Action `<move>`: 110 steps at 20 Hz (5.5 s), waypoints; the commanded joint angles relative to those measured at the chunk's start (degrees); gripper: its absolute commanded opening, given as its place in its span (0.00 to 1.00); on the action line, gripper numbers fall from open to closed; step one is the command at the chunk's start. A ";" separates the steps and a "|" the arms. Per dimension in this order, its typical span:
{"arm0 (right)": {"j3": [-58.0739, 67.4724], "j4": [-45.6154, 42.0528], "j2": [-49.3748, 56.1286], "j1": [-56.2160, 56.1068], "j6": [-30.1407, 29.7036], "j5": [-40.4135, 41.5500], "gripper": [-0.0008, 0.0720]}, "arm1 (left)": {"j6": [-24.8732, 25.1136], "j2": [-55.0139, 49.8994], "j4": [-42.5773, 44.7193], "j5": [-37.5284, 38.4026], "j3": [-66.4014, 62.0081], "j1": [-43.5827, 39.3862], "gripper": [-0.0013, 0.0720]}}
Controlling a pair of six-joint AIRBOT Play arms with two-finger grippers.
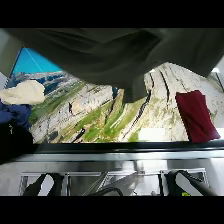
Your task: Fold the shirts.
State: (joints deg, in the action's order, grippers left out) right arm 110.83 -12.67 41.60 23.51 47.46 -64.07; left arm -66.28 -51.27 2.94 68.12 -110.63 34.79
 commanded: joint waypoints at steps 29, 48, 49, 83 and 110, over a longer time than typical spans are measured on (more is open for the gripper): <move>-9.68 -33.24 48.68 -10.36 17.49 -27.28 0.40 | -4.81 -40.11 51.15 14.19 39.36 -18.62 0.93; -33.55 -43.04 45.31 2.01 12.02 -22.01 0.64 | -0.44 -36.37 52.59 4.31 63.14 -25.88 0.03; -35.19 -43.01 45.31 2.01 11.65 -21.40 0.64 | -0.44 -35.69 52.68 4.00 63.14 -25.49 0.03; 8.79 -2.16 10.84 2.36 0.44 -3.52 0.04 | -11.80 -7.37 19.54 12.83 -4.42 -4.46 0.03; -0.85 -30.95 62.14 -11.17 3.80 13.75 0.04 | -16.33 -64.63 69.53 8.90 -3.74 -30.32 0.03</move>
State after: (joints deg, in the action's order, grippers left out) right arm 109.58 -38.04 102.69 11.81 48.90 -48.73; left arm -76.84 -115.04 60.73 73.12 -112.95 6.50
